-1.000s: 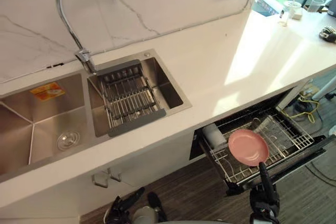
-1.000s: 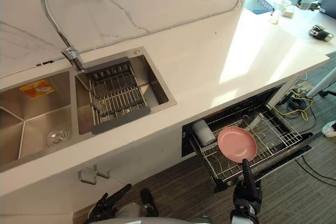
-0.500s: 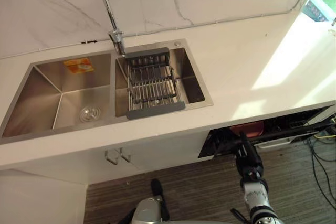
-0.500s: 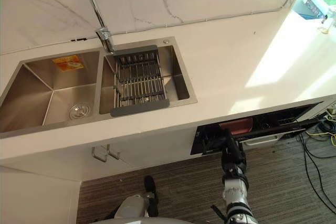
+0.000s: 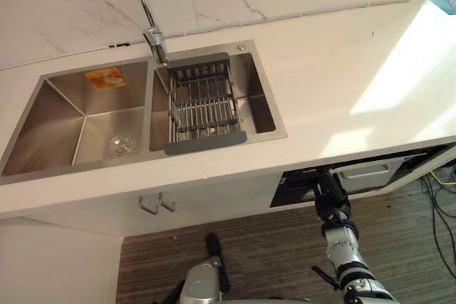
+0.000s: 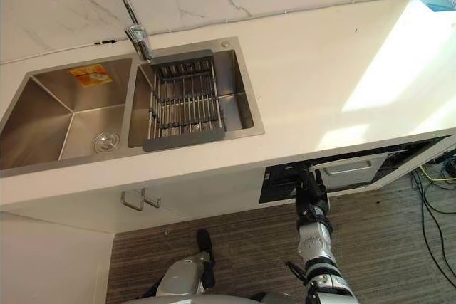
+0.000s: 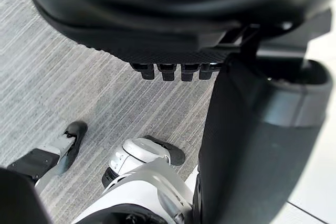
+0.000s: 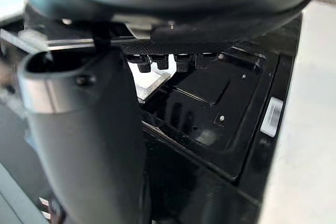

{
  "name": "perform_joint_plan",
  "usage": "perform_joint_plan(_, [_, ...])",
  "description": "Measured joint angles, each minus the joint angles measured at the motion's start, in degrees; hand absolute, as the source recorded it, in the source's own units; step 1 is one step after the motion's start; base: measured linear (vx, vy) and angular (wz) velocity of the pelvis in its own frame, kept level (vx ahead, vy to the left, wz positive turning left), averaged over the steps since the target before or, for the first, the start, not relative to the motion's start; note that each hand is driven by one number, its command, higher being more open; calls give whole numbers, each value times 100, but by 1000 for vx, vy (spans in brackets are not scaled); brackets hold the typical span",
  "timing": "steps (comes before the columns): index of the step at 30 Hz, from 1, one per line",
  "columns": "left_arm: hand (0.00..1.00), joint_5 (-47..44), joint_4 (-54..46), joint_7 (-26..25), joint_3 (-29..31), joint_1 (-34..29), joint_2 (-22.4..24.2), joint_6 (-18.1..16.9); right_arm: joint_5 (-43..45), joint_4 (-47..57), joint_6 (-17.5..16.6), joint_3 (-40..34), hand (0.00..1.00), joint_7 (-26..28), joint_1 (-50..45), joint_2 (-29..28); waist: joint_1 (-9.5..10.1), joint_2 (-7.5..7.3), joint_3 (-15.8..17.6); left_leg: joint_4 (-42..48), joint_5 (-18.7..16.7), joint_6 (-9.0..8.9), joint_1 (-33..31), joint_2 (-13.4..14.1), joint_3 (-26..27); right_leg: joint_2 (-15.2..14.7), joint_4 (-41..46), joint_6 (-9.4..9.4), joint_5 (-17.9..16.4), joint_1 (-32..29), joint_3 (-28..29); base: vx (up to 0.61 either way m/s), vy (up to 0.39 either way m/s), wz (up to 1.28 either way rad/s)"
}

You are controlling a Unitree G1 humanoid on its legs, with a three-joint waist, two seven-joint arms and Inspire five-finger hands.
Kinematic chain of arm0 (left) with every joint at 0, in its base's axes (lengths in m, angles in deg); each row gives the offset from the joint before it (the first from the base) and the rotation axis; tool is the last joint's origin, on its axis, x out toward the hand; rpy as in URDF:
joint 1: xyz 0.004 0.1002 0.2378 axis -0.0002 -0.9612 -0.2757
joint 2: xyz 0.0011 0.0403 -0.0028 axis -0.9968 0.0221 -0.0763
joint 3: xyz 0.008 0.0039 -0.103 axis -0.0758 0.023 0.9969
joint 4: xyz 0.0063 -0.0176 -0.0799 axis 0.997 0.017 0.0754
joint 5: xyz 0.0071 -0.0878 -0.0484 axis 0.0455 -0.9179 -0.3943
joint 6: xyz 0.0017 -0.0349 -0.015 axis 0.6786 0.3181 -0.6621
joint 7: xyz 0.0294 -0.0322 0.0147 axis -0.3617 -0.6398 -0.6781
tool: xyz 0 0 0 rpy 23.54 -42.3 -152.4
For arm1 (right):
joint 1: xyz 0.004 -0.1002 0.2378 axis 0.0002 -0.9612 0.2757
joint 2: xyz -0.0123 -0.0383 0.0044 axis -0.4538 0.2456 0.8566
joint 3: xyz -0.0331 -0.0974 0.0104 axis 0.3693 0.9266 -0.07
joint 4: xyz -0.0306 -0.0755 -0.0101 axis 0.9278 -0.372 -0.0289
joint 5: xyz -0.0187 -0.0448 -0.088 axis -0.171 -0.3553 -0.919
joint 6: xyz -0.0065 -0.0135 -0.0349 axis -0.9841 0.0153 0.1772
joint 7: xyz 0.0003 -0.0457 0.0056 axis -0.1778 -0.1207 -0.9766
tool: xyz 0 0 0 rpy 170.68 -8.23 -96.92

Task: Walk over to the sink, pick up the cup, carry it to the dishwasher, place the cup inside the dishwasher, then close the dishwasher door

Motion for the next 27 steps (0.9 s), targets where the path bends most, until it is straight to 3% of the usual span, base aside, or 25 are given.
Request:
perform_joint_plan(3, [100, -364, 22, -1, -6, 40, -22, -56, -1094, -77, 247, 525, 100, -65, -380, 5, 6, -167, 36, -25, -119, -131, 46, -81, 13, 8, -181, 85, 104, 83, 33, 118, -6, 0])
perform_joint_plan(6, [100, -468, 38, 33, -27, 43, -67, -15, -2230, -769, 703, 361, 100, -484, -698, -369, 52, -307, 8, -55, -295, -126, 88, -289, 25, -116, -335, 190, 201, 145, 197, 146, 54, 10])
perform_joint_plan(8, [100, -460, 36, 78, -138, 80, -66, -169, -2675, -1363, 940, -278, 100, -680, -1031, -499, 40, -367, 18, -140, -441, -37, 186, -501, -7, -367, -202, 261, 241, 201, 369, 167, 108, 23])
perform_joint_plan(11, [100, -415, -52, 160, -144, 183, -93, -123, -3022, -1582, 937, -1088, 100, -890, -1465, -508, -147, -419, 3, -140, -614, 35, 290, -662, -168, -694, 474, 253, 324, 163, 649, 182, 127, 37])
perform_joint_plan(14, [100, -134, -357, 456, -164, 295, -242, 168, -3294, -1607, 792, -1731, 100, -1008, -1885, -486, -405, -519, -180, -138, -758, 34, 471, -580, -310, -1065, 1843, 114, 1027, -263, 1263, 220, 127, 25])
perform_joint_plan(15, [100, -6, -436, 657, -351, 417, -446, 349, -3316, -1616, 779, -1878, 100, -1031, -2077, -494, -472, -673, -280, -137, -871, 39, 631, -548, -417, -1268, 2686, -93, 1835, -635, 1752, 179, 69, 23])
perform_joint_plan(17, [100, -26, -467, 807, -439, 474, -520, 486, -3323, -1669, 770, -1951, 100, -1026, -2168, -525, -488, -707, -300, -133, -977, 57, 794, -478, -548, -1338, 3179, -119, 2400, -855, 2137, 227, 24, 26])
perform_joint_plan(18, [100, -6, -458, 818, -539, 506, -586, 581, -3330, -1703, 772, -1987, 100, -1007, -2200, -546, -537, -750, -321, -121, -1086, 83, 922, -466, -646, -1340, 3509, 26, 2005, -1004, 2393, 276, -17, 59])
perform_joint_plan(19, [100, -6, -430, 820, -658, 532, -674, 719, -3374, -1690, 821, -2002, 100, -892, -2200, -590, -660, -716, -313, -58, -1204, 108, 1057, -431, -873, -1235, 3628, 107, 1184, -1199, 2635, 204, -28, 78])
perform_joint_plan(20, [100, 39, -408, 863, -754, 563, -722, 771, -3438, -1650, 871, -2000, 100, -779, -2195, -650, -720, -686, -302, 9, -1266, 106, 1077, -431, -1029, -1113, 3349, 174, 866, -1331, 2770, 143, -15, 82])
perform_joint_plan(22, [100, 327, -297, 1002, -816, 725, -761, 864, -3384, -1645, 984, -2037, 100, -499, -2144, -795, -770, -614, -268, 96, -1376, 57, 1084, -435, -1320, -788, 2328, 262, 633, -1564, 3162, 135, -77, 84])
perform_joint_plan(24, [100, 440, -241, 1024, -876, 762, -795, 923, -3292, -1616, 1073, -2077, 100, -334, -2037, -844, -841, -605, -265, 90, -1410, 6, 1156, -500, -1533, -561, 1333, 299, 782, -1632, 3593, 116, -131, 89])
perform_joint_plan(25, [100, 436, -239, 1045, -953, 762, -839, 982, -3300, -1607, 1175, -2041, 100, -253, -1996, -840, -845, -667, -296, 72, -1402, -20, 1217, -601, -1666, -549, 862, 219, 1348, -1620, 3690, 157, -228, 61])
perform_joint_plan(27, [100, 412, -185, 1058, -945, 740, -795, 973, -3270, -1672, 1441, -1927, 100, -142, -1821, -799, -754, -686, -371, -14, -1415, -178, 1296, -627, -1697, -489, 350, 126, 1456, -1421, 3661, 154, -219, 22])
